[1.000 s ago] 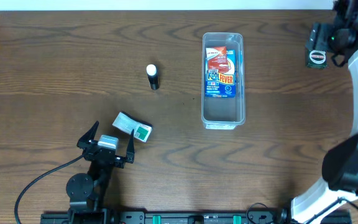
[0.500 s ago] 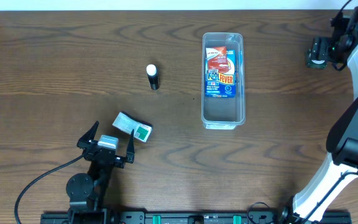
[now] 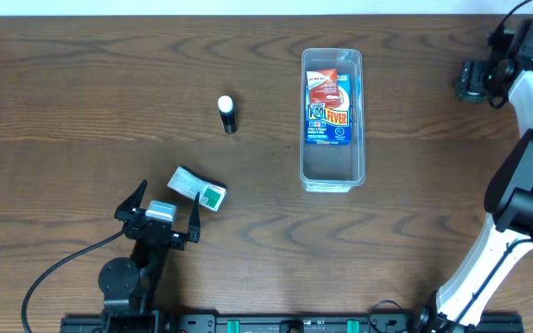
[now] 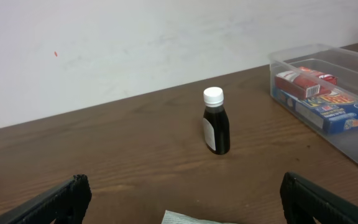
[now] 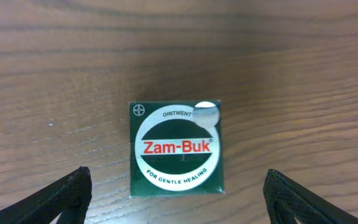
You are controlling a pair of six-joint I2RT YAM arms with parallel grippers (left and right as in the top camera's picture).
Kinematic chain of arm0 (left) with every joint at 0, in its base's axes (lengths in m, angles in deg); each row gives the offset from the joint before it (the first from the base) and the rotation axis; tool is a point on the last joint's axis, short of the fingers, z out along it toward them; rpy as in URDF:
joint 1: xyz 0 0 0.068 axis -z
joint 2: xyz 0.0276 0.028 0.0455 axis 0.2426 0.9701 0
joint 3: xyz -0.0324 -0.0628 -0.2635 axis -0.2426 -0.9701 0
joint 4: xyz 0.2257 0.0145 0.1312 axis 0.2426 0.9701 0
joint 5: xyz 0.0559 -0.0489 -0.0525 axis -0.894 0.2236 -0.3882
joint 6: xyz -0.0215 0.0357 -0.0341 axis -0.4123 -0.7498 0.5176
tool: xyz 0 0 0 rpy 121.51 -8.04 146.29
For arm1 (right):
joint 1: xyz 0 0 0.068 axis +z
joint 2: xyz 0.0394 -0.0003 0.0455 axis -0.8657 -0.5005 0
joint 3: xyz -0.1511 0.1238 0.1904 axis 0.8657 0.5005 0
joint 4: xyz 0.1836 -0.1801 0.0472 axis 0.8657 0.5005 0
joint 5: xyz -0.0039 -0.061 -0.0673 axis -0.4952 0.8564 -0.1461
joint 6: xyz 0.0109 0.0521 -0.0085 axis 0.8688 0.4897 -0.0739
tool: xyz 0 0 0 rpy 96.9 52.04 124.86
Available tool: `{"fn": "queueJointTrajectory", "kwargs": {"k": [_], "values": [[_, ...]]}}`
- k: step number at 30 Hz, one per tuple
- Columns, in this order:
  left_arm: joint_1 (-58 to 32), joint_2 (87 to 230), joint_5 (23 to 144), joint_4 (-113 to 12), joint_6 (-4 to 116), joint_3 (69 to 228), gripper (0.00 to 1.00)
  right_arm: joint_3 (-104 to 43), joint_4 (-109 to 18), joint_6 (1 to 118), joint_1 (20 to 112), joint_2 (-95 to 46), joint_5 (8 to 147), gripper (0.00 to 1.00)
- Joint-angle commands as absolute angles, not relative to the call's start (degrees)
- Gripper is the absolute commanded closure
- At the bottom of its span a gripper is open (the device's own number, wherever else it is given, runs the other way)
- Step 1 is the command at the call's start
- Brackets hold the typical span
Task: Pack container
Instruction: 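Move the right gripper over the green Zam-Buk tin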
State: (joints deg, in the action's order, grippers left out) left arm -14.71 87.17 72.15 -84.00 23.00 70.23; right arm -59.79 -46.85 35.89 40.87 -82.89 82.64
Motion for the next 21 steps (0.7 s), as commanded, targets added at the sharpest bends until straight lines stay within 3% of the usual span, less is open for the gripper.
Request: {"fn": "queueJointTrajectory", "kwargs": {"k": [1,21], "values": [[-15.0,87.1,72.7,-82.2,22.7,69.1,0.02,-59.7,-47.6,36.5,41.2,-85.0,82.4,0.13],[-15.0,87.1,72.7,-82.2,22.7,69.1,0.02,-59.7,-52.6,36.4,41.2,-89.0,82.2,0.14]]}}
